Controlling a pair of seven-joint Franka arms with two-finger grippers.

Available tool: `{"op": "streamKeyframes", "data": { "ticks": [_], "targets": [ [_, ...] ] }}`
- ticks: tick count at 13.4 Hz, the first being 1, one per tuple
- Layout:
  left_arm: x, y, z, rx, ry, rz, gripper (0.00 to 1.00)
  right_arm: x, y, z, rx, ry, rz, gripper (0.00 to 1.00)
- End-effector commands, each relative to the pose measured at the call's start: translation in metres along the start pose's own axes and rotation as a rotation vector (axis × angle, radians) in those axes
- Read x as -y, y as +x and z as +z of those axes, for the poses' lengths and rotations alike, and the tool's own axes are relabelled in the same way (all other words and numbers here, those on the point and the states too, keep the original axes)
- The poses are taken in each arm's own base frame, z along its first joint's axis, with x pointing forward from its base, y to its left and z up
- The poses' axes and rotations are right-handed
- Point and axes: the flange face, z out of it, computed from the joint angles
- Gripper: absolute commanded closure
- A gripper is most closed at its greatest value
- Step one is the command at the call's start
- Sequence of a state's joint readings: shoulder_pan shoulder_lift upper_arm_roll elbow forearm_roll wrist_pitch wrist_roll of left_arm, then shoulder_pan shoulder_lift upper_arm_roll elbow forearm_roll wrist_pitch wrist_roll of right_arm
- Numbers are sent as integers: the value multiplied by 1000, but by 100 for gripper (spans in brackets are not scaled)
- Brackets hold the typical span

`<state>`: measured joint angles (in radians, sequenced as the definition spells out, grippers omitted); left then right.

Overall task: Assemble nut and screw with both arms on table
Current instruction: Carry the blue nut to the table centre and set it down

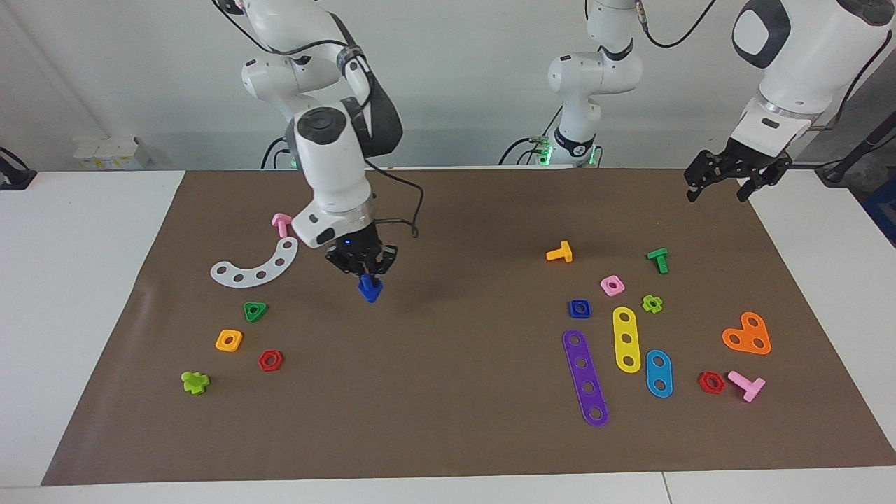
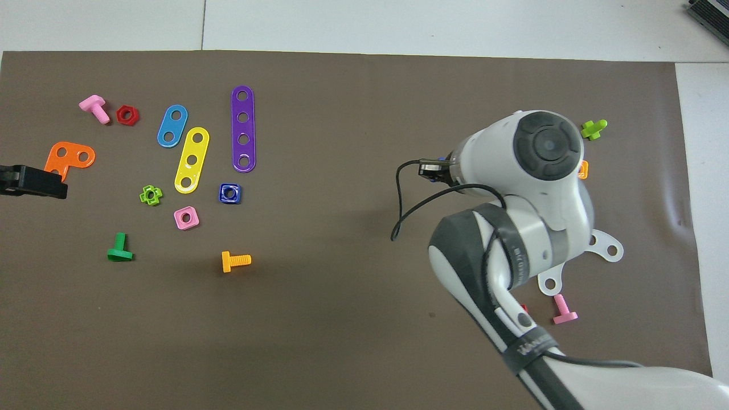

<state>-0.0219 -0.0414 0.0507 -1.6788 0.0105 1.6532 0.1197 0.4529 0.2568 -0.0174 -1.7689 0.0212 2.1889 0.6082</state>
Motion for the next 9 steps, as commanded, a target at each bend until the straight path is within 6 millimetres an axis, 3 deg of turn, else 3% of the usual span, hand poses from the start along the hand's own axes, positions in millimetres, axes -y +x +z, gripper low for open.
{"op": "streamKeyframes", "data": {
  "ticks": [1, 4, 7, 9],
  "targets": [
    [0, -7, -1, -2, 19, -6, 0, 50, -2, 19, -17, 30, 72, 100],
    [0, -7, 0, 0, 19, -6, 0, 97, -37, 58, -14, 45, 72, 100],
    [0, -7, -1, -2, 19, -6, 0, 119, -60, 95, 2, 35, 64, 100],
    [0, -7, 0, 0, 19, -6, 0, 118, -59, 100, -24, 38, 51, 100]
  ]
}}
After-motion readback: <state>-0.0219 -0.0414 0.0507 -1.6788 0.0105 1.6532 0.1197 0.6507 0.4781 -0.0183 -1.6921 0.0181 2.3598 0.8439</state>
